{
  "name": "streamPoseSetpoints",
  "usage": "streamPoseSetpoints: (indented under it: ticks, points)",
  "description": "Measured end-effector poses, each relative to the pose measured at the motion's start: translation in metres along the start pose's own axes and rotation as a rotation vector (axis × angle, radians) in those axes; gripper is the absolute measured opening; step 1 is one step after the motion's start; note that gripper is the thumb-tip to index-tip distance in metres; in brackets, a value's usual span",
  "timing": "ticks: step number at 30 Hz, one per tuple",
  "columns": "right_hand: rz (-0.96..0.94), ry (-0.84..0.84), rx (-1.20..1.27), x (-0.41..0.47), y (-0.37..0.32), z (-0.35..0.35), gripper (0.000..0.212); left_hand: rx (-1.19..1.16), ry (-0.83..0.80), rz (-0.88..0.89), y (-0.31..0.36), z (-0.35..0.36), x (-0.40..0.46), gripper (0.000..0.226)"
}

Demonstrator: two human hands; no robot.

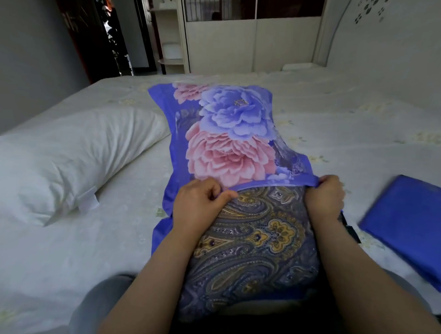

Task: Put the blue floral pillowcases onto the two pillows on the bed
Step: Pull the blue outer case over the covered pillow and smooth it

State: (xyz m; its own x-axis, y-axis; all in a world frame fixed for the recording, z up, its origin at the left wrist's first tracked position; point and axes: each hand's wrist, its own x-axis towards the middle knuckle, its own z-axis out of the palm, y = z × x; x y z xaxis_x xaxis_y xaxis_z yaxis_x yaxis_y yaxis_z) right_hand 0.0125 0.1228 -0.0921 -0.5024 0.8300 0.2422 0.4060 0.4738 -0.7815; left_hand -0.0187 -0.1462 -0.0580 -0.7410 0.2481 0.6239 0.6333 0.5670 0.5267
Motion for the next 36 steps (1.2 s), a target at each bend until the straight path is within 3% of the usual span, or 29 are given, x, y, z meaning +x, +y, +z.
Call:
streamPoseSetpoints:
  ticks: [4, 7, 10, 12, 14, 16, 18, 21, 23, 25, 27, 31, 34, 36]
  points:
    - [0.051, -0.182, -0.101, 0.009, 0.011, -0.009, 0.028, -0.043, -0.234, -0.153, -0.014, -0.015, -0.007, 0.052]
    - [0.038, -0.2, -0.107, 0.001, 0.013, -0.013, 0.027, -0.07, -0.42, -0.254, -0.014, -0.027, -0.015, 0.082]
    - [0.0, -0.267, -0.025, -0.005, 0.011, -0.015, 0.027, 0.029, -0.337, -0.29, -0.014, -0.024, -0.025, 0.111]
    - [0.015, -0.359, 0.119, -0.008, 0.008, -0.019, 0.032, -0.013, -0.273, -0.454, -0.014, -0.021, -0.028, 0.128]
    - [0.093, -0.459, 0.276, -0.011, 0.001, -0.025, 0.05, -0.122, -0.234, -0.617, -0.023, -0.019, -0.025, 0.13]
    - [0.085, -0.544, 0.376, -0.009, -0.007, -0.028, 0.054, -0.212, -0.18, -0.67, -0.034, -0.015, -0.02, 0.122]
    - [-0.031, -0.56, 0.396, -0.014, -0.022, -0.026, 0.034, -0.241, -0.084, -0.59, -0.039, -0.01, -0.017, 0.092]
    - [-0.355, -0.357, 0.276, -0.015, -0.035, -0.014, 0.034, -0.115, 0.159, -0.41, -0.033, -0.004, -0.008, 0.035]
    - [-0.496, -0.18, 0.232, -0.018, -0.033, -0.008, 0.035, -0.067, 0.326, -0.196, -0.027, -0.008, 0.002, 0.03]
    - [-0.551, -0.024, 0.231, -0.022, -0.03, -0.004, 0.037, 0.012, 0.394, -0.049, -0.026, -0.012, 0.015, 0.026]
    - [-0.507, 0.016, 0.172, -0.021, -0.033, -0.002, 0.034, 0.046, 0.298, -0.096, -0.036, -0.011, 0.029, 0.026]
    - [-0.345, -0.026, -0.191, -0.004, -0.047, 0.007, 0.043, -0.169, -0.232, -0.529, -0.083, -0.005, 0.058, 0.056]
    - [-0.677, 0.095, -0.106, -0.018, -0.075, -0.002, 0.043, -0.376, -0.343, -0.553, -0.088, -0.01, 0.058, 0.056]
    - [-0.939, -0.072, -0.053, -0.048, -0.097, -0.005, 0.053, -0.538, -0.404, -0.518, -0.088, -0.019, 0.047, 0.051]
